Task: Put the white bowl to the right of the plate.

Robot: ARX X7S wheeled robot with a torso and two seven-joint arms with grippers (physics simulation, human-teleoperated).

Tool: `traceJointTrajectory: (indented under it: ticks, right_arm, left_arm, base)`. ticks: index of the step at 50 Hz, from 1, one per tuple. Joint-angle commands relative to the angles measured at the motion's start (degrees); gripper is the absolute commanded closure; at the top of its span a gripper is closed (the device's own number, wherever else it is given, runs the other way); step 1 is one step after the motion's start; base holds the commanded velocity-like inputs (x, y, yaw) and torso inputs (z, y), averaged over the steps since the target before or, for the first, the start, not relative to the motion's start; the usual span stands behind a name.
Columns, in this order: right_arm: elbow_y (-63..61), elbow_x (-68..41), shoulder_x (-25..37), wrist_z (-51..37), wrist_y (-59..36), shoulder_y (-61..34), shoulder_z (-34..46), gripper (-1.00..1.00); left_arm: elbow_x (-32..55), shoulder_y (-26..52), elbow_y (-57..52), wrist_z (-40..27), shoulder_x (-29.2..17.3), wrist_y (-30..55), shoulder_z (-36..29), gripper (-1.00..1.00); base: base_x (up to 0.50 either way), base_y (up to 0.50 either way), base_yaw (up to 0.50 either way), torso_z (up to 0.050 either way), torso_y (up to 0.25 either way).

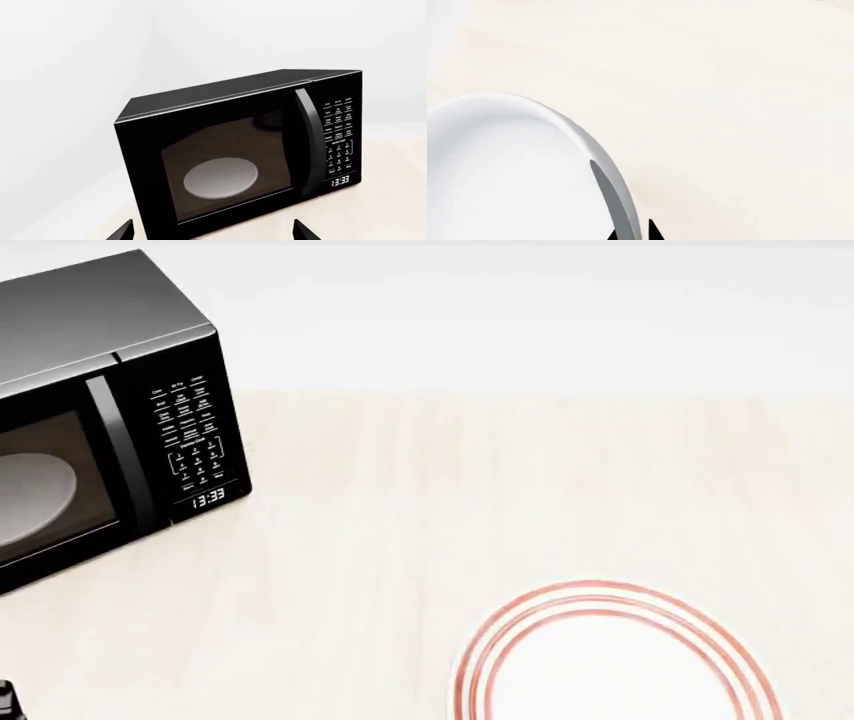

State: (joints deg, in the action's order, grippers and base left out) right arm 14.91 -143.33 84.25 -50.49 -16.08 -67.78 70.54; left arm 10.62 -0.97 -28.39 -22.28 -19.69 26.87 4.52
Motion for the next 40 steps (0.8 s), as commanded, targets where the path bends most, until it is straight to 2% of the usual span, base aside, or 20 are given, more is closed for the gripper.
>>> traceJointTrajectory:
  ticks: [1, 40]
  right_arm:
    - [2.38, 1.84, -0.53, 2.05, -0.2, -2.62, -0.27, 1.0]
    - [5.66, 5.47, -3.33, 7.34, 0.24, 0.8, 1.54, 1.0]
  left_arm:
    - [-0.27, 0.0, 0.03, -0.3, -0.11, -0.04, -0.52, -1.0]
    - [-0.52, -0.63, -0.64, -0.9, -0.6, -0.39, -1.65, -1.0]
  base:
    - [0.0, 0.0, 0.0, 0.0, 0.0]
    - [0.0, 0.0, 0.0, 0.0, 0.001]
